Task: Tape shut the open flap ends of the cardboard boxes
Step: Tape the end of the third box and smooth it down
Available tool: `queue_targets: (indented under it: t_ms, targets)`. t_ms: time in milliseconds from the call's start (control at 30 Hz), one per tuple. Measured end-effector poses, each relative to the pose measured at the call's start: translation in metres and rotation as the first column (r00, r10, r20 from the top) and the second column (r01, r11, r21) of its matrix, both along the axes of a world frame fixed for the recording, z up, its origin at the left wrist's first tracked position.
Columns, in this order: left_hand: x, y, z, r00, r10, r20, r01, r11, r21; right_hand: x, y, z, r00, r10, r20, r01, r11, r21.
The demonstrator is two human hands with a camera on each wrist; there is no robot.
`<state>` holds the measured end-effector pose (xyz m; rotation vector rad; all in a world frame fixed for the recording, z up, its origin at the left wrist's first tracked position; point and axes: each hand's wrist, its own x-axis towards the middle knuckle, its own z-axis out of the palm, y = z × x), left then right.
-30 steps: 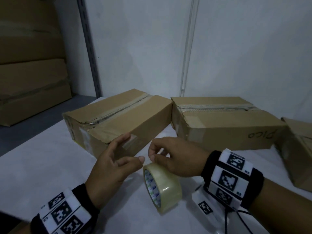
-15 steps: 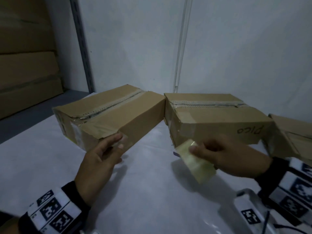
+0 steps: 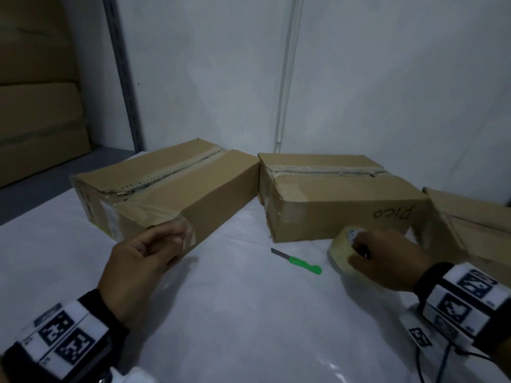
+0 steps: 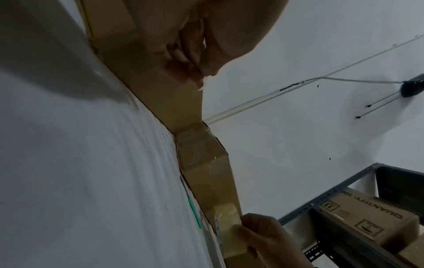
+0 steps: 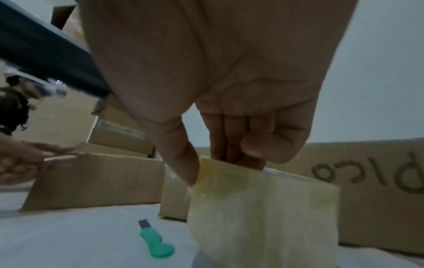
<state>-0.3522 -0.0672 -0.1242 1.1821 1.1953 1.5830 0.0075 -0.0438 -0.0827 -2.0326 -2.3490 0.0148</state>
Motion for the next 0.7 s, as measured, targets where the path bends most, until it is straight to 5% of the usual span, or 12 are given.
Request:
queue_targets:
  t_ms: [267, 367, 500, 700]
  targets:
    - [-0.002, -0.002, 0.001, 0.997, 0.028, -0.072, -0.025, 0.999, 0.046, -0.014, 0.001, 0.0, 0.977, -0.045, 0.207, 0.06, 0.996, -0.067]
    - [0.0, -0.003, 0.003, 1.0, 0.002, -0.027, -0.001, 1.0, 0.031, -0.033, 0.001, 0.014, 0.968, -0.013, 0.249, -0.005, 0.997, 0.074]
    - [-0.002, -0.002, 0.001, 0.998, -0.03, 0.059, 0.03, 1.0, -0.003, -0.093, 0.004, 0.038, 0.972, 0.164, -0.166, -0.145, 0.982, 0.119]
    - [-0.003, -0.004, 0.0, 1.0, -0.011, -0.004, 0.011, 1.0, -0.008, -0.176, 0.02, 0.022, 0.733, 0.124, -0.668, -0.313, 0.934, -0.17]
